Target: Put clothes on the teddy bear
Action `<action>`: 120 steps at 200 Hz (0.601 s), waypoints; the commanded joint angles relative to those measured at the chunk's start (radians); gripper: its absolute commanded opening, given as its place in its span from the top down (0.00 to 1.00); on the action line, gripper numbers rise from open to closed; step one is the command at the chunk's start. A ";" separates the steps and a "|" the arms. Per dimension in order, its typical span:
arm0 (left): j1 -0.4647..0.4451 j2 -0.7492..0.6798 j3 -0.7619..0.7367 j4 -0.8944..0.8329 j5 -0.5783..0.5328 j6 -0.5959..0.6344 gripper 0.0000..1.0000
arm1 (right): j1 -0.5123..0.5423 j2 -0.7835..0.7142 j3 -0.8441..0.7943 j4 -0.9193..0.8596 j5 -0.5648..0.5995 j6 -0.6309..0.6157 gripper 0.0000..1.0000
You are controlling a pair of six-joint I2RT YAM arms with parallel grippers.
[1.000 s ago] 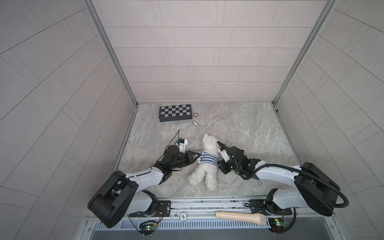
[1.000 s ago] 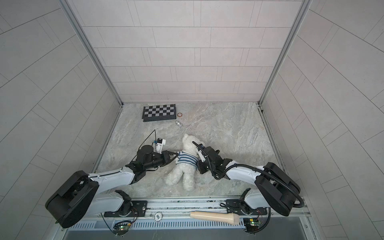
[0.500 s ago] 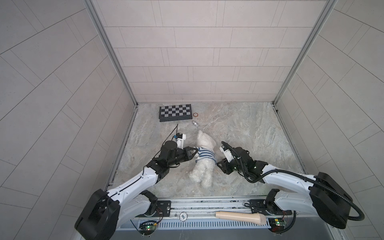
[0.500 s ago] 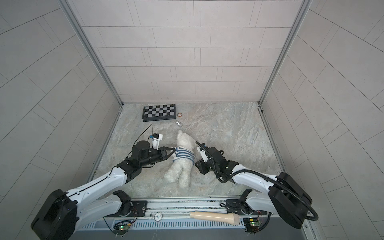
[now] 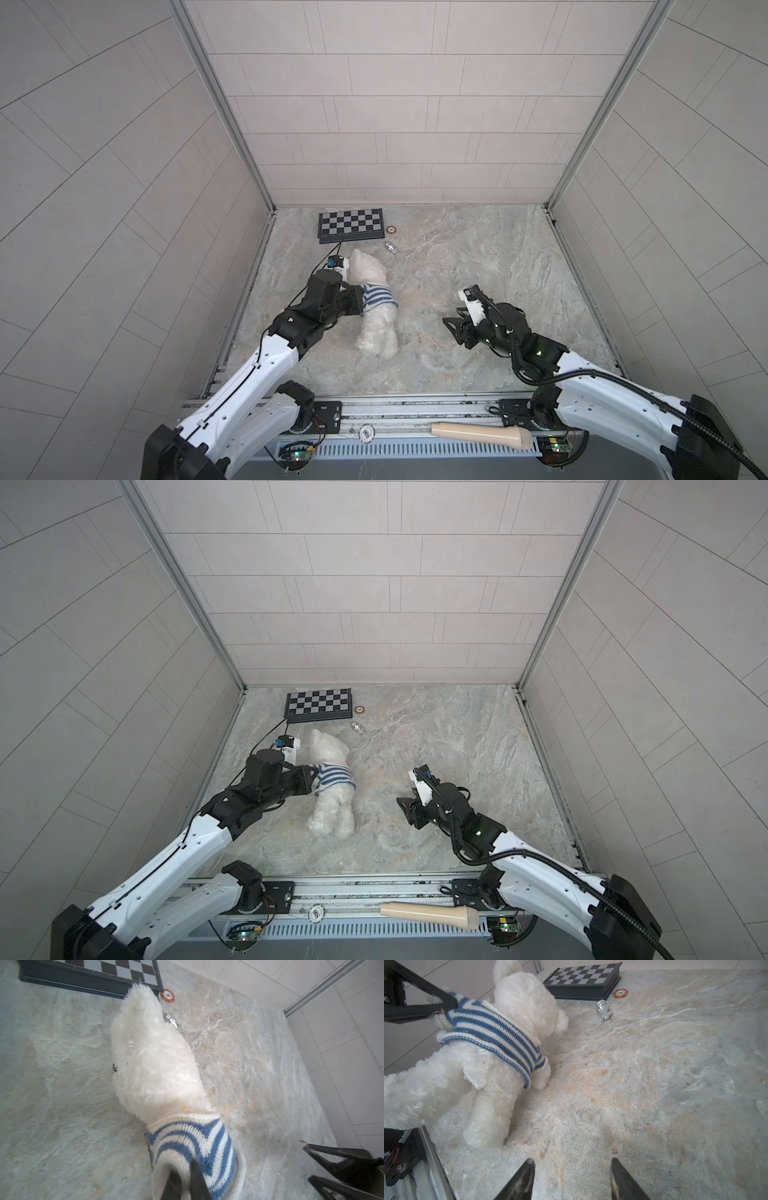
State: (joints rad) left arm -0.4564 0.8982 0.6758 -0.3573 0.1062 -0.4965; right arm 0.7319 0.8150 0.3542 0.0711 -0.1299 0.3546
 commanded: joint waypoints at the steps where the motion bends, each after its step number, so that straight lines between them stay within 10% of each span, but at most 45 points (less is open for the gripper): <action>1: -0.011 0.006 0.046 -0.093 -0.130 0.066 1.00 | -0.005 -0.034 -0.010 -0.032 0.036 -0.011 0.40; 120: -0.323 0.367 0.279 -0.120 -0.389 0.018 1.00 | -0.100 -0.221 -0.047 -0.108 0.028 -0.006 0.39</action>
State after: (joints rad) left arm -0.7372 1.2095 0.8974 -0.4908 -0.2478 -0.4587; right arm 0.6628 0.6228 0.3237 -0.0128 -0.0940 0.3405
